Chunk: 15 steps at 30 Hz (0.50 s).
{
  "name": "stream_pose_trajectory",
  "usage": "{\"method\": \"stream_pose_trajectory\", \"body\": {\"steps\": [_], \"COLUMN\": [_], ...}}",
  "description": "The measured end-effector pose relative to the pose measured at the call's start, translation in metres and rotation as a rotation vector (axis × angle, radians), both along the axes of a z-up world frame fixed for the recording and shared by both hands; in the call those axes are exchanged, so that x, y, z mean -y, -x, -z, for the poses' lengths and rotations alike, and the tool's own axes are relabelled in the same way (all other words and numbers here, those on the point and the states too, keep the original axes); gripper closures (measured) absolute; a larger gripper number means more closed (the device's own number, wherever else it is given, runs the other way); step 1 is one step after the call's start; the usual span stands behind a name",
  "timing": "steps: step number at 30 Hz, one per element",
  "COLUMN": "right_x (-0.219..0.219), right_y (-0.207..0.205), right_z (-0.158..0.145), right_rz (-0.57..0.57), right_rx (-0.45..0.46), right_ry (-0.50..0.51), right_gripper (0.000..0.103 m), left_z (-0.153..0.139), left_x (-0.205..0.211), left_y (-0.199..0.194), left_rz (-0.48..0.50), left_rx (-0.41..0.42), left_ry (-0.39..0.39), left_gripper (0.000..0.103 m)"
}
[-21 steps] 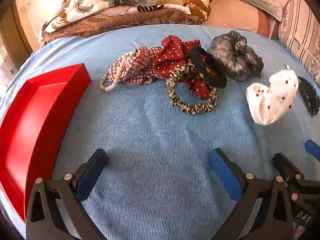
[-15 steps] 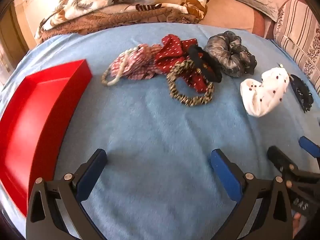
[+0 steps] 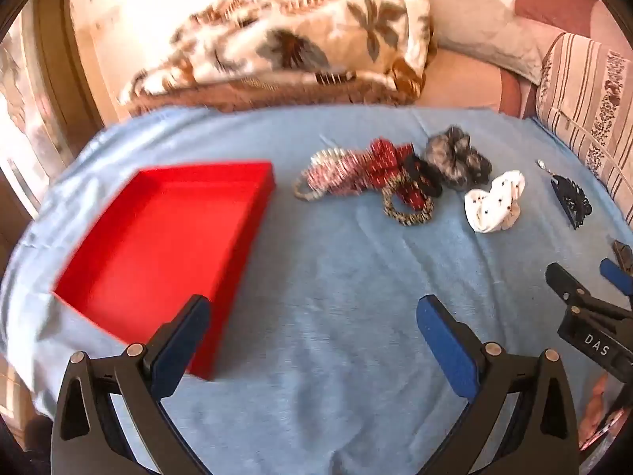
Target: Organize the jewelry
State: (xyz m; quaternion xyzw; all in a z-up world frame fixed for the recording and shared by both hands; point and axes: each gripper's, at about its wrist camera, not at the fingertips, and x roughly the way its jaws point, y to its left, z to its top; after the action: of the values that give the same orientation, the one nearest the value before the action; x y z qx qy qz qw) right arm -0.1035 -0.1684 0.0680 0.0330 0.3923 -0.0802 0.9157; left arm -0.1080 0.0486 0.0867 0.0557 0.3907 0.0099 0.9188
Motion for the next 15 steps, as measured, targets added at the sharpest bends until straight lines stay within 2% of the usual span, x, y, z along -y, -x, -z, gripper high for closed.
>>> {"method": "stream_pose_trajectory", "body": {"steps": [3, 10, 15], "right_x": [-0.005, -0.016, -0.016], "right_y": [0.016, 0.045, 0.065], "right_z": [-0.01, -0.034, -0.051], "right_rz": [-0.003, -0.002, 0.018], "right_rx": [0.041, 0.132, 0.159], "right_ry": [0.019, 0.058, 0.032], "right_gripper": [0.0, 0.0, 0.0], "left_z": [-0.013, -0.041, -0.063], "left_x": [-0.005, -0.021, -0.03], "left_y": [0.016, 0.036, 0.05], "left_rz": [-0.007, 0.015, 0.013], "left_rx": [0.056, 0.134, 0.197], "left_ry": [-0.006, 0.054, 0.083], "left_gripper": [0.0, 0.0, 0.0]}}
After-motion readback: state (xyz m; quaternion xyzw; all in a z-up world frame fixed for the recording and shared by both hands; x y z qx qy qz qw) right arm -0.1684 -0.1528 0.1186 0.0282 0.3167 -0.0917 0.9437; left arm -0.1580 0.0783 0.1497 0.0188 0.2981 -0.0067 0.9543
